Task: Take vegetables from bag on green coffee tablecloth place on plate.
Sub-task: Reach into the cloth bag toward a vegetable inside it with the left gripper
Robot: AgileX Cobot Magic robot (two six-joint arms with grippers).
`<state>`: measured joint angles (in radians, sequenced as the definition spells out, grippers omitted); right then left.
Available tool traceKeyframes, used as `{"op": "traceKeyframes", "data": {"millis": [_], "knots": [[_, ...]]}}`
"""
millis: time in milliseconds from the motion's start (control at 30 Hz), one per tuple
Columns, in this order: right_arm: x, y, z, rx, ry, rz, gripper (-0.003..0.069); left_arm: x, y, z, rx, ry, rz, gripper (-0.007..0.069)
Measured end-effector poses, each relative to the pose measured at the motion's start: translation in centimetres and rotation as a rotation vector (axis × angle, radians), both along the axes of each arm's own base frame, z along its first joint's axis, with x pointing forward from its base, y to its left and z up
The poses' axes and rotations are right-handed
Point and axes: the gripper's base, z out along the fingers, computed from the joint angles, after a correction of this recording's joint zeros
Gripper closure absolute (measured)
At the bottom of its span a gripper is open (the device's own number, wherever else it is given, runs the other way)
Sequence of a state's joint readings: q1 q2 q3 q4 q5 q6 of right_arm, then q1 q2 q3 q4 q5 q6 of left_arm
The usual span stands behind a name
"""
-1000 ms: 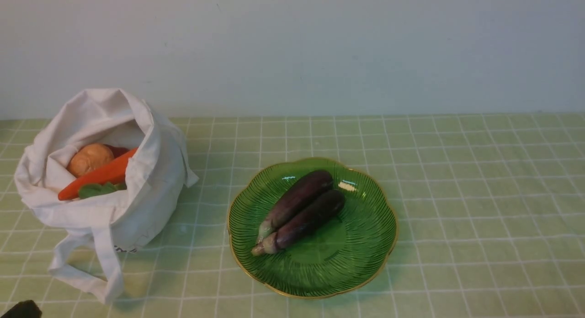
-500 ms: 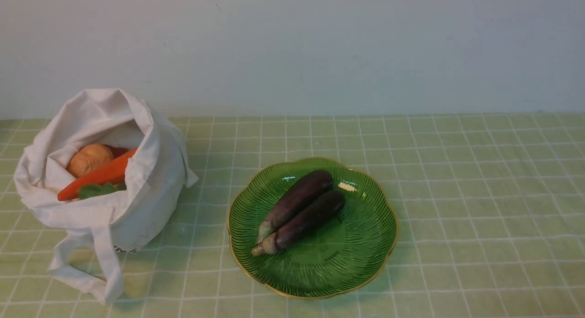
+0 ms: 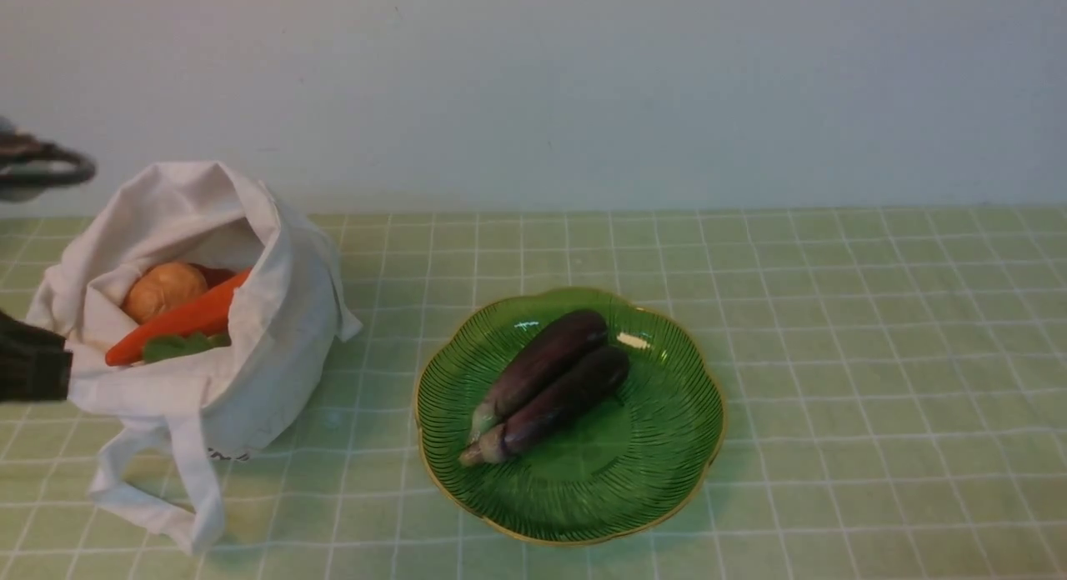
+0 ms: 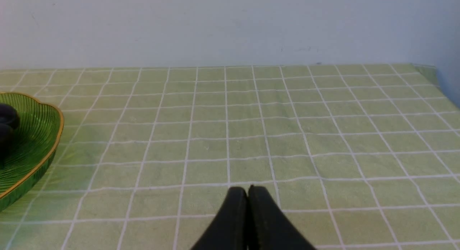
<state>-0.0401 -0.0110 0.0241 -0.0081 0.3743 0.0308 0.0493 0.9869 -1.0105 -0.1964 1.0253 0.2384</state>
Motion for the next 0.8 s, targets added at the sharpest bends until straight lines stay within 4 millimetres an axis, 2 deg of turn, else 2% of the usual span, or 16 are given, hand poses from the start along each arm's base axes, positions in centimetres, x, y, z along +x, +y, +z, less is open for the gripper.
{"op": "traceKeyframes", "data": {"millis": [133, 267, 333, 400, 567, 600, 667, 800], "knots": [[0.0, 0.0, 0.0, 0.000, 0.000, 0.000, 0.0675, 4.1, 0.5, 0.1, 0.034, 0.072, -0.001, 0.0629], [0.0, 0.0, 0.0, 0.000, 0.000, 0.000, 0.0675, 7.7, 0.9, -1.0, 0.066, 0.132, -0.009, 0.0608], [0.0, 0.0, 0.0, 0.000, 0.000, 0.000, 0.0675, 8.4, 0.9, -1.5, 0.074, 0.143, -0.019, 0.0587], [0.0, 0.0, 0.0, 0.000, 0.000, 0.000, 0.0675, 10.2, 1.1, -2.8, 0.099, 0.144, -0.049, 0.0484], [0.0, 0.0, 0.0, 0.000, 0.000, 0.000, 0.0675, 11.9, 1.2, -4.9, 0.127, 0.184, -0.093, 0.0309], [0.0, 0.0, 0.0, 0.000, 0.000, 0.000, 0.0675, 11.9, 1.2, -4.9, 0.127, 0.184, -0.095, 0.0301], [0.0, 0.0, 0.0, 0.000, 0.000, 0.000, 0.0675, 12.8, 1.2, -6.0, 0.133, 0.203, -0.104, 0.0217], [0.0, 0.0, 0.0, 0.000, 0.000, 0.000, 0.0675, 14.4, 1.5, -8.0, 0.149, 0.226, -0.102, 0.0158]]}}
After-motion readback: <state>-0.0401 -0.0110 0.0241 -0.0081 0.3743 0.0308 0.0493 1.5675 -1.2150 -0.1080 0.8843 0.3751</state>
